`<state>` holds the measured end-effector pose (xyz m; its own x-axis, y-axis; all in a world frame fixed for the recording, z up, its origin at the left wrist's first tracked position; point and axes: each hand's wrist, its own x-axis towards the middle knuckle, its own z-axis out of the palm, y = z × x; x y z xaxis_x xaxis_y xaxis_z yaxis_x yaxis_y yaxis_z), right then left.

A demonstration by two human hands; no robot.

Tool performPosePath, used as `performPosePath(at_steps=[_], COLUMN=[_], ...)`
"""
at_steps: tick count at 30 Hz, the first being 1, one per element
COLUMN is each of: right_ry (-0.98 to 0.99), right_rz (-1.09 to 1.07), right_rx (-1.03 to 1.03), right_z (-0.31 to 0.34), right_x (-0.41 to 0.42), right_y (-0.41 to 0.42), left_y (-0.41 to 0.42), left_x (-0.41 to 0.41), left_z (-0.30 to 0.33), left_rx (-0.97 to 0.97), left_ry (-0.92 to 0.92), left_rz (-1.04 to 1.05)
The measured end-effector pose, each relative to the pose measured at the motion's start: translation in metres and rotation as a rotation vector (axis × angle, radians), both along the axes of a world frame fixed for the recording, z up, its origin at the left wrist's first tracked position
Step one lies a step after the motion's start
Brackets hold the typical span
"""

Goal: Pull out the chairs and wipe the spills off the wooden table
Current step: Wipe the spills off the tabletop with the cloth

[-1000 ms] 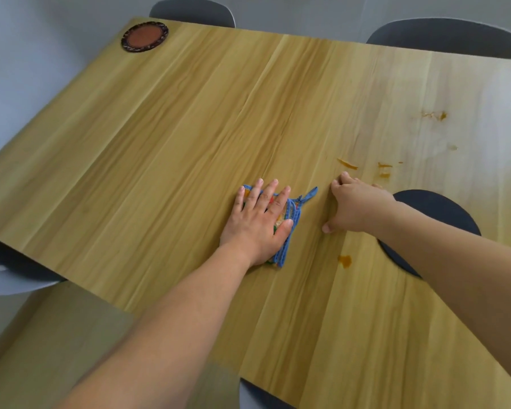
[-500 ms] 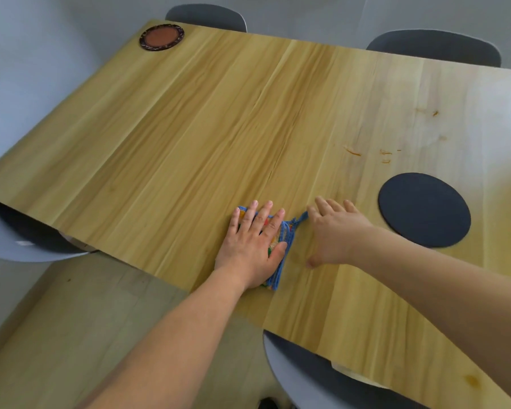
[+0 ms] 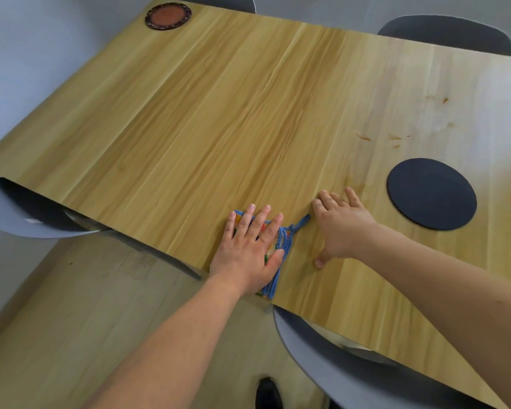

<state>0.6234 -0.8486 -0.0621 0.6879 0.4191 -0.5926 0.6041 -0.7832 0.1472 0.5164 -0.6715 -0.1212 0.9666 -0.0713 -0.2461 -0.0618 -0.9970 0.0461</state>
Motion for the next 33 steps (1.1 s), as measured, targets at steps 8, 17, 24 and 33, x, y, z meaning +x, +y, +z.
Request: performPosePath(at_steps=[8, 17, 24, 33], right_ry=[-0.03, -0.078, -0.056, -0.079], right_rz=[-0.02, -0.06, -0.02, 0.036], right_rx=[0.13, -0.065, -0.128, -0.062], right_z=[-0.003, 0.009, 0.005, 0.005], right_x=[-0.003, 0.008, 0.005, 0.009], right_y=[-0.027, -0.105, -0.117, -0.121], left_y=[-0.005, -0.045, -0.092, -0.111], left_x=[-0.002, -0.011, -0.015, -0.012], left_z=[-0.002, -0.002, -0.003, 0.0], left_rx=[0.021, 0.016, 0.024, 0.056], left_ry=[-0.01, -0.009, -0.011, 0.027], left_rz=[0.029, 0.065, 0.104, 0.127])
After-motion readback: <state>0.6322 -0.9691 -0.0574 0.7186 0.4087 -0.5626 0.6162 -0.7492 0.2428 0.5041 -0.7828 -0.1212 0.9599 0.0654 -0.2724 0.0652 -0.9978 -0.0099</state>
